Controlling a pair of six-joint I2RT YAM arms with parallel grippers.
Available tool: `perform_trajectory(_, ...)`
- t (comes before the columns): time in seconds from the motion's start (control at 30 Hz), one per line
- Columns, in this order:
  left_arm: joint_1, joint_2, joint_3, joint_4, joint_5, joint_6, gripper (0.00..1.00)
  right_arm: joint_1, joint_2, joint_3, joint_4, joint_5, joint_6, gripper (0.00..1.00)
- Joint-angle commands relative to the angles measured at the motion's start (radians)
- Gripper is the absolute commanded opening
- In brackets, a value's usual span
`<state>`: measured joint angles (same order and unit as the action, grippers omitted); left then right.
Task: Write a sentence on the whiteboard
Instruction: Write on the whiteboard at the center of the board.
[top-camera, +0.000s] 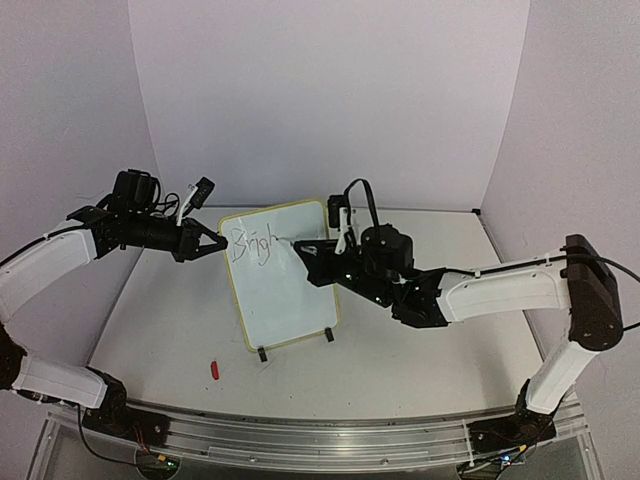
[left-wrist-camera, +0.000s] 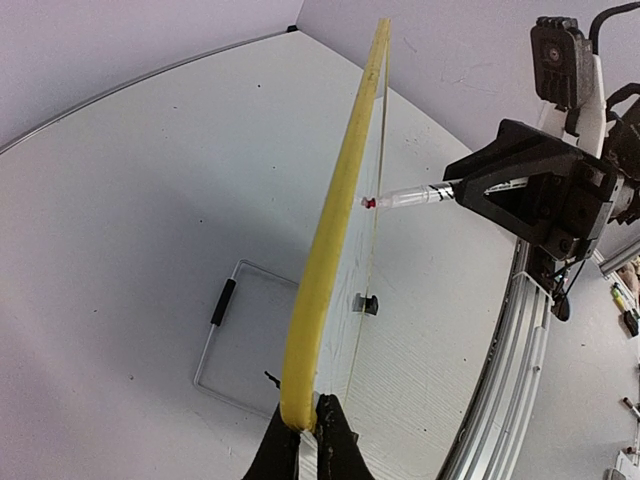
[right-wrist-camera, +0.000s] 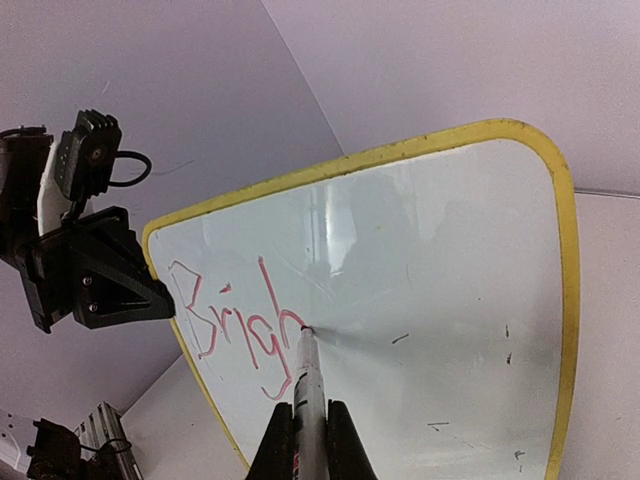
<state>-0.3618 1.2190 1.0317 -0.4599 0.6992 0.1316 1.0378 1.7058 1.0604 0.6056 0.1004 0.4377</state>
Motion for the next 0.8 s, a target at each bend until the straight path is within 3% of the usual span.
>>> perform_trajectory(0.0,-0.028,0.038,-0.009,-0.073,-0.069,0.065,0.0,-0.011,-0.021,-0.026,-0.036,0.051,0.019,0.0)
perform_trajectory(0.77,-0.031,0.03,-0.011,-0.072,-0.073,0.064,0.0,-0.01,-0.117,-0.021,-0.114,-0.057,-0.011,0.0)
